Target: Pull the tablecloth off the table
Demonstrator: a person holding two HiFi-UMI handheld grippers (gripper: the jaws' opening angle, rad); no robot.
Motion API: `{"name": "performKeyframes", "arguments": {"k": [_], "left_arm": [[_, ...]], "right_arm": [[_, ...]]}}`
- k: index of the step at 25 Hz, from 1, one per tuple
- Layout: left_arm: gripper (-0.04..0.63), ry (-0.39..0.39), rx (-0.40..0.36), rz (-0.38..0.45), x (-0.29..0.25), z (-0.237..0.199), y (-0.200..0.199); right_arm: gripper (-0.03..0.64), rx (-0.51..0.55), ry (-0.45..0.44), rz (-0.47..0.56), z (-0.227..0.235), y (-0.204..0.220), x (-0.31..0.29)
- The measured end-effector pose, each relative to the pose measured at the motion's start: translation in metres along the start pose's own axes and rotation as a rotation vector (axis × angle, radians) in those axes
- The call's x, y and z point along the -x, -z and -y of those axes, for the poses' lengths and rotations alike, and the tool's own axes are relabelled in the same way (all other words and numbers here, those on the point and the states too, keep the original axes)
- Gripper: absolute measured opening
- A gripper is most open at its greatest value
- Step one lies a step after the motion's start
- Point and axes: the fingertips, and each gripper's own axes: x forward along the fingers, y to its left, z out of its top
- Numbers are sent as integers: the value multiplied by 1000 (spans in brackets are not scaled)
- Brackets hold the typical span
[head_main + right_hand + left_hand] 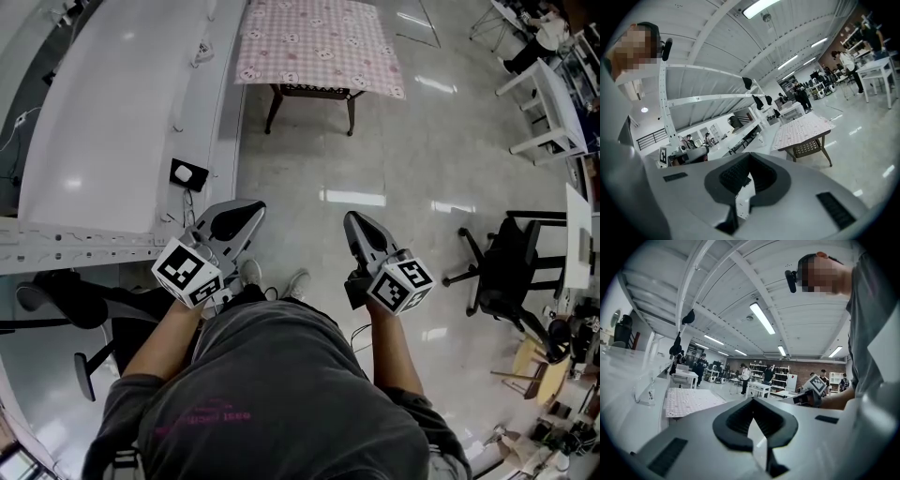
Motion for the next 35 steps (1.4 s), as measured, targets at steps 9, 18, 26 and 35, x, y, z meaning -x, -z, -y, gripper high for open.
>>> {"name": "performKeyframes", "arguments": {"k": [9,18,26,35], "left_arm": [[6,14,-16,16,3,1,-4],[35,20,-16,17,5,-2,-5],[44,27,-11,18,4,-5,-6],[48,31,-6,14,2,-9,-5]], "right_arm": [[-11,34,27,8,-5,-3,2],[-11,45,36,7,-9,-2,-1],[-6,58,49,-7,-10,-1,-6],[26,74,52,-28,-11,1,-11]]}}
